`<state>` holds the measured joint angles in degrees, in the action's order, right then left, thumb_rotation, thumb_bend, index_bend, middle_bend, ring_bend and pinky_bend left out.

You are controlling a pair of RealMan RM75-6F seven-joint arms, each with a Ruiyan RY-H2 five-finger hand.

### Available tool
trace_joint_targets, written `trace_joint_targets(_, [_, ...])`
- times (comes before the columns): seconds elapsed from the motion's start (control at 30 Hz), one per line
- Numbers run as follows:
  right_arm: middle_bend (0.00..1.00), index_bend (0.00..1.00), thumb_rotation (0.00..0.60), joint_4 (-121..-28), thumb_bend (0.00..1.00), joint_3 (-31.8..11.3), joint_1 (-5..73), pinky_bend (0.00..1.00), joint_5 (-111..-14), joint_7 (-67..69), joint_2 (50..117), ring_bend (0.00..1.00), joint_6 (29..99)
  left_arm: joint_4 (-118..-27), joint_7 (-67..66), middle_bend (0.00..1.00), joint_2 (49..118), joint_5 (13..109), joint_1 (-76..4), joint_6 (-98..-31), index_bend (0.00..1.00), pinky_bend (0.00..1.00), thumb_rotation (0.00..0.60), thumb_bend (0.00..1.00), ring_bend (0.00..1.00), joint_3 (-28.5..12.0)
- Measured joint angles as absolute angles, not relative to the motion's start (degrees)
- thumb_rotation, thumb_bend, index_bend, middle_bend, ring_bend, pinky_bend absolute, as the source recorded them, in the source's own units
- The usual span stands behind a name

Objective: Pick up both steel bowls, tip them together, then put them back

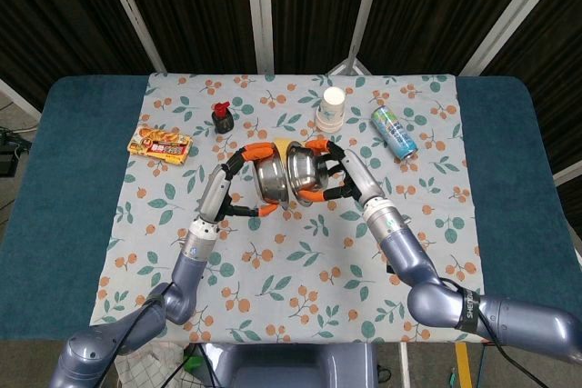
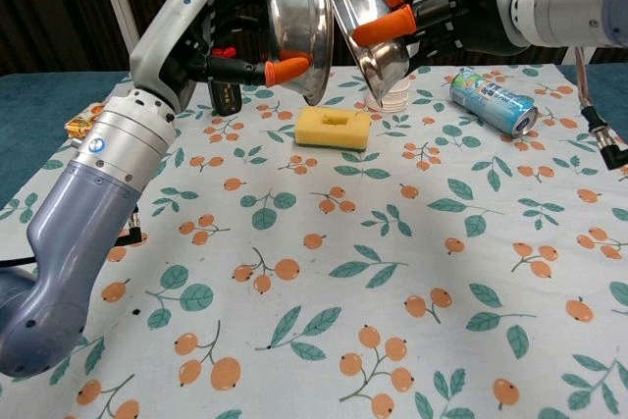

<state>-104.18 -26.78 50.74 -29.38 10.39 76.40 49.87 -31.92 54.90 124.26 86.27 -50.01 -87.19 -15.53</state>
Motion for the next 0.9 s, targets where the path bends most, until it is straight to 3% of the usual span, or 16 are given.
trace_joint_targets(0.53, [0.28,0.42,0.6,-108.58,0.2,-29.65,52.42,0.47,-23.62,11.37,75.63,0.44,49.73,-33.58,53.04,0.26,124.97,87.49,-49.71,-90.58,0.4,0.42,0.6,0.1,0.2,-14.7])
trace_joint_targets(0.9, [0.28,0.42,0.6,-109.78,0.2,-31.62,51.0,0.47,-20.18,17.64,71.87,0.45,39.87,-31.31,53.99,0.25,125.62,87.51,-49.24,-91.65,0.4,0.42,0.6,0.1,0.2,-14.61])
